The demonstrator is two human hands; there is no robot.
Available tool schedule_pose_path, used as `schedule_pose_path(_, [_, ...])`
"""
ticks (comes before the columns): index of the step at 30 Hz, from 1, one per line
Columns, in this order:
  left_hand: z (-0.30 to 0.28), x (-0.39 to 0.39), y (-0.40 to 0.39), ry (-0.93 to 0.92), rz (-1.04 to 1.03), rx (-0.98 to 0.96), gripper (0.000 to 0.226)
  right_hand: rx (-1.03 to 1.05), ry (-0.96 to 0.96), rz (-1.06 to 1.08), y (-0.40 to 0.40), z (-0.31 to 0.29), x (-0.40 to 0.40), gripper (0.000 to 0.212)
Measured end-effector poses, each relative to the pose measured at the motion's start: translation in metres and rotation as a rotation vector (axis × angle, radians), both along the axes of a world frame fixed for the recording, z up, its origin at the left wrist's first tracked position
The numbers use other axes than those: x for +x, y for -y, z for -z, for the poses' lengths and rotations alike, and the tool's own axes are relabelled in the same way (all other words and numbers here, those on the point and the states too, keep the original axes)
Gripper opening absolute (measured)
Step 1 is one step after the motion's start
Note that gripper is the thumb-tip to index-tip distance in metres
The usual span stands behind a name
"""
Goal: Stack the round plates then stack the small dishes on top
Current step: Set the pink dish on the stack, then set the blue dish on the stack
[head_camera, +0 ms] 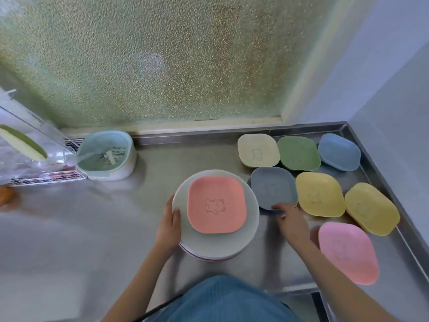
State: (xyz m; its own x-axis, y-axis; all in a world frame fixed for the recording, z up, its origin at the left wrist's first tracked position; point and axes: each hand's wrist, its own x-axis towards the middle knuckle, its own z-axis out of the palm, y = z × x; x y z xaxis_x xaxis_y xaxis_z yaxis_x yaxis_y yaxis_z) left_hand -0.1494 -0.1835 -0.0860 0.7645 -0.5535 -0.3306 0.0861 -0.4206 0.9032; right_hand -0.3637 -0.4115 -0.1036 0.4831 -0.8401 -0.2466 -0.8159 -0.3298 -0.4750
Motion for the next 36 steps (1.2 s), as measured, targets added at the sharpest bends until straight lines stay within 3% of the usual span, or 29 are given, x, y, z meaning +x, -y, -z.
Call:
schedule_pose_path(3, [-0.002, 0.0, 0.001, -0.007, 0.0, 0.012, 0.046, -0.038, 0.03, 0.027, -0.001, 0.006, 0.003, 0.026])
schedule_pose_path(14, [-0.006, 0.0, 0.003, 0.01, 0.013, 0.031, 0.045, -0.214, 0.483, 0.112, -0.005, -0.031, 0.009, 0.013])
schedule_pose_path(19, [-0.008, 0.001, 0.01, 0.003, 0.04, 0.066, 0.045, -0.27, 0.608, 0.0, -0.049, -0.065, 0.022, 0.014])
schedule_pose_path(28, [-0.021, -0.04, 0.044, -0.067, 0.181, -0.034, 0.053, -0.375, 0.404, -0.182, -0.092, -0.059, 0.013, 0.023])
schedule_pose_path(36, [-0.024, -0.049, 0.052, 0.001, 0.11, 0.072, 0.052, -0.236, 0.256, -0.282, -0.083, -0.048, -0.004, 0.033])
